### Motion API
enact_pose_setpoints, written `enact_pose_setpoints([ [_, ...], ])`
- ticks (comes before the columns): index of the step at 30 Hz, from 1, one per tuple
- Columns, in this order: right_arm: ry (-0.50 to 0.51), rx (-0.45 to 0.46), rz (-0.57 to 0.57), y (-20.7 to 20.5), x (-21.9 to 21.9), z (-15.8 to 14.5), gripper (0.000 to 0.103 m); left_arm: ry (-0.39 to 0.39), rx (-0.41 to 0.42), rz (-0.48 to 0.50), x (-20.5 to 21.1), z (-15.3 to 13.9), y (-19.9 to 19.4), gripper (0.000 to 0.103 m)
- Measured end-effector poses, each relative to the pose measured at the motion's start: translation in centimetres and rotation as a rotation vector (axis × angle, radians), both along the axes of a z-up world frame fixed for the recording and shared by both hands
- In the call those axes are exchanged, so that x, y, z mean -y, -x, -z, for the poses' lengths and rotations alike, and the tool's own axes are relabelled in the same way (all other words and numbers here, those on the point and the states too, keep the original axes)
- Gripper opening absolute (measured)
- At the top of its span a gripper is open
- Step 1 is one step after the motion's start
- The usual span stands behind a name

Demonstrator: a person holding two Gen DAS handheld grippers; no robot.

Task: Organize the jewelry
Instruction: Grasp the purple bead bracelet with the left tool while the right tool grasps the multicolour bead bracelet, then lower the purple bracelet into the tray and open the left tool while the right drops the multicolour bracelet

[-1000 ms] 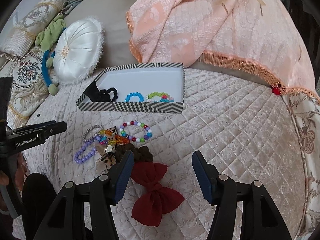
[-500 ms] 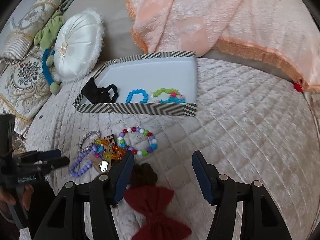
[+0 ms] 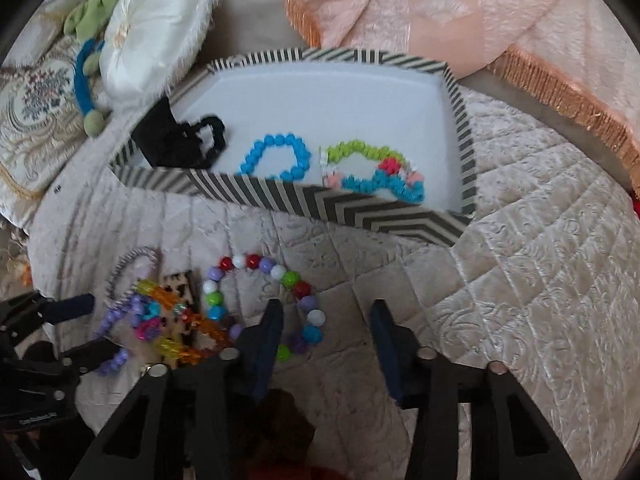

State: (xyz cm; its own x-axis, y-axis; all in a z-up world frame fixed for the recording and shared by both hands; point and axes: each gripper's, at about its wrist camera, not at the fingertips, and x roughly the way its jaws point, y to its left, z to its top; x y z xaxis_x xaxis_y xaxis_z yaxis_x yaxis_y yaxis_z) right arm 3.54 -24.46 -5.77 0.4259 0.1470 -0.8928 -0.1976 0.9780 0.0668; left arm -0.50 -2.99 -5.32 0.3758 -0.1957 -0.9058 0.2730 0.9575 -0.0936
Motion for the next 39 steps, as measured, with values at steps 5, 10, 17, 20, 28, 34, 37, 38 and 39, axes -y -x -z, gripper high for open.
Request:
enact_pose_setpoints([
  [5,0.021,0.026,-0.004,0.2,-0.2,0.0,0.011,-0.013,0.011,-0.003,0.0,-0.1,-0.4,0.010],
  [10,-0.031,0.086,0.006,1.5,0.7,-2.6,0.010,0.062,-0.008,-0.002,-1.2,-1.9,-0.4,0.008],
  [17,-0.061,0.177,0.024,3.0,1.9,-7.1,0.010,0.102,0.038,0.016,-2.0,-6.1,0.3,0.008],
  [20,-0.057,0.202,0.033,3.5,2.1,-8.5,0.010,0.099,0.074,0.019,-2.2,-7.9,0.5,0.008],
  [28,-0.056,0.232,0.033,4.1,2.6,-10.5,0.010,0.077,0.150,0.013,-2.2,-11.1,0.2,0.008],
  [34,-0.045,0.240,0.029,3.9,2.4,-10.9,0.010,0.034,0.203,0.024,-1.2,-12.2,-0.9,0.008],
  [37,-0.041,0.240,0.028,3.4,2.4,-11.1,0.010,0.020,0.219,0.025,-0.6,-12.4,-1.8,0.008],
  [38,-0.039,0.241,0.027,3.3,2.3,-11.1,0.010,0.012,0.225,0.026,-0.4,-12.4,-2.1,0.008],
  [39,-0.037,0.241,0.024,3.1,2.3,-11.1,0.010,0.000,0.232,0.027,-0.1,-12.4,-2.5,0.008],
])
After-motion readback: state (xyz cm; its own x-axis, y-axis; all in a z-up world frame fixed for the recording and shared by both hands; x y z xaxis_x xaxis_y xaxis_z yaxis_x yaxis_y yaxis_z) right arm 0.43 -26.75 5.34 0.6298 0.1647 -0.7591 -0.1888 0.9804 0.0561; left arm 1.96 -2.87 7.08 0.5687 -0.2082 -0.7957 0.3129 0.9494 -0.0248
